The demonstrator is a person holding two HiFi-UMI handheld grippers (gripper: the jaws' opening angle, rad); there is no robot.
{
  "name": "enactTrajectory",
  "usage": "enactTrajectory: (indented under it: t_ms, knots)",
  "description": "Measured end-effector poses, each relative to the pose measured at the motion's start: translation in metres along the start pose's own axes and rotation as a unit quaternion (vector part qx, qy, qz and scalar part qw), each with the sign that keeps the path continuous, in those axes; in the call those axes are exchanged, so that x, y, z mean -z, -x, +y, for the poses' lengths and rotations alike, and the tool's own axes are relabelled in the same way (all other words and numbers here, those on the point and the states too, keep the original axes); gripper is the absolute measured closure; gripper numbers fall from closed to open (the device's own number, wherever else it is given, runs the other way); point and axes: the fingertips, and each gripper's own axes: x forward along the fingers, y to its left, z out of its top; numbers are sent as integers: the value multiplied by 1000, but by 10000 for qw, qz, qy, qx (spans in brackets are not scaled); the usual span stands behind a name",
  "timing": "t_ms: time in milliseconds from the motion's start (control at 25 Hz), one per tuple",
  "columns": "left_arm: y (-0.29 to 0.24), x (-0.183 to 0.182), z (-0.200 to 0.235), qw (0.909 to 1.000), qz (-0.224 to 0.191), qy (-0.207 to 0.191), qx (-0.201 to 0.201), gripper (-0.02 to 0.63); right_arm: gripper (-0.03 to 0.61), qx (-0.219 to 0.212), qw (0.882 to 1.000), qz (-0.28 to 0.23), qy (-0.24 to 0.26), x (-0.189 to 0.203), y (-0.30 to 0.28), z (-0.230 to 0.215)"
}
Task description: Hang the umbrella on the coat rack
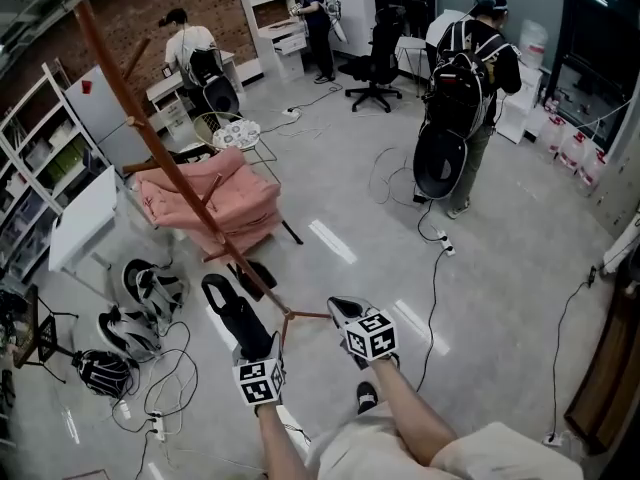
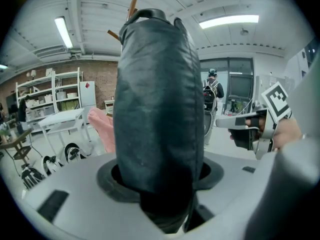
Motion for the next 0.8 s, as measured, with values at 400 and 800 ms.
enactTrajectory:
  t_ms: [400, 800]
  knots:
    - [-15, -9, -17, 9998, 53, 78, -194, 360, 575, -115, 9999, 15, -101, -14, -4, -30]
    - [-19, 4, -13, 9987, 384, 125, -312, 360, 575, -248, 9992, 224, -234, -8, -19, -28]
